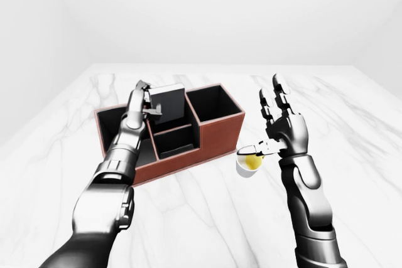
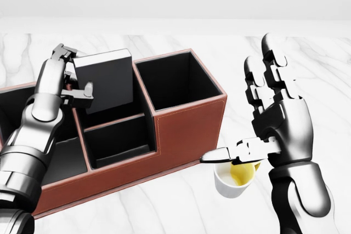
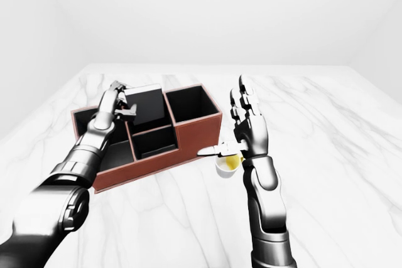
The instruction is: Pick up the book and place it in the front compartment of the caddy.
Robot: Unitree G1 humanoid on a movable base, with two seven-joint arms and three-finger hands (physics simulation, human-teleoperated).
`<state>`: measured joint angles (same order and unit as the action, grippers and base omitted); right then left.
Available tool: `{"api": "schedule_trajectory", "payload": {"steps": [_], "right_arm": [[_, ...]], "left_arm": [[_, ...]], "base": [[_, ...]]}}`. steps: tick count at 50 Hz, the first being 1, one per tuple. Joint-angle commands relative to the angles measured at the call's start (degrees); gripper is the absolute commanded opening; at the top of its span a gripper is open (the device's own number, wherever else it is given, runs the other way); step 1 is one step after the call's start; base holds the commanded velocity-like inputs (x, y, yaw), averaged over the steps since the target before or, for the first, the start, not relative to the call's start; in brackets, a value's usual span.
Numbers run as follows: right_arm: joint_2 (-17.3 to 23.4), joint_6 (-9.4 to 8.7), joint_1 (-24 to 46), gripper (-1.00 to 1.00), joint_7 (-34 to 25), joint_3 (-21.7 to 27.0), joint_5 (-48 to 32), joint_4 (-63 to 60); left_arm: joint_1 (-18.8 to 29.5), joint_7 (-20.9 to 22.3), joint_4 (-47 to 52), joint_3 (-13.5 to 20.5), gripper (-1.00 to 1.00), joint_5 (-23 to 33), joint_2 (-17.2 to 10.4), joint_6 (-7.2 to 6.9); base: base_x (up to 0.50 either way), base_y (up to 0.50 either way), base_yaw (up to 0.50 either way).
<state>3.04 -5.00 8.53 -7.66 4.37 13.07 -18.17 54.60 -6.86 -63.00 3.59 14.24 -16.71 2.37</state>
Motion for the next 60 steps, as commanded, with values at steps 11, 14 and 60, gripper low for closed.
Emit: {"api": "schedule_trajectory", "payload": {"steps": [11, 14, 60], "right_arm": [[-0.17, 0.00, -0.16, 1.00, 0.24, -0.21, 0.05, -0.52], [-0.16, 0.00, -0.12, 1.00, -0.01, -0.18, -0.02, 0.29], [-0.18, 0.00, 0.02, 1.00, -0.07, -0.25, -0.12, 1.42]], "left_arm": [[1.13, -1.90, -4.41, 1.58, -0.95, 1.75, 0.93, 2.63], [1.08, -2.58, -4.87, 1.43, -0.95, 2.11, 1.00, 2.63], [-2.37, -5.83, -7.56, 2.05, -0.95, 2.73, 0.47, 2.63]], "base": [[0.00, 0.00, 0.00], [0.00, 0.00, 0.00], [0.00, 0.00, 0.00]]}}
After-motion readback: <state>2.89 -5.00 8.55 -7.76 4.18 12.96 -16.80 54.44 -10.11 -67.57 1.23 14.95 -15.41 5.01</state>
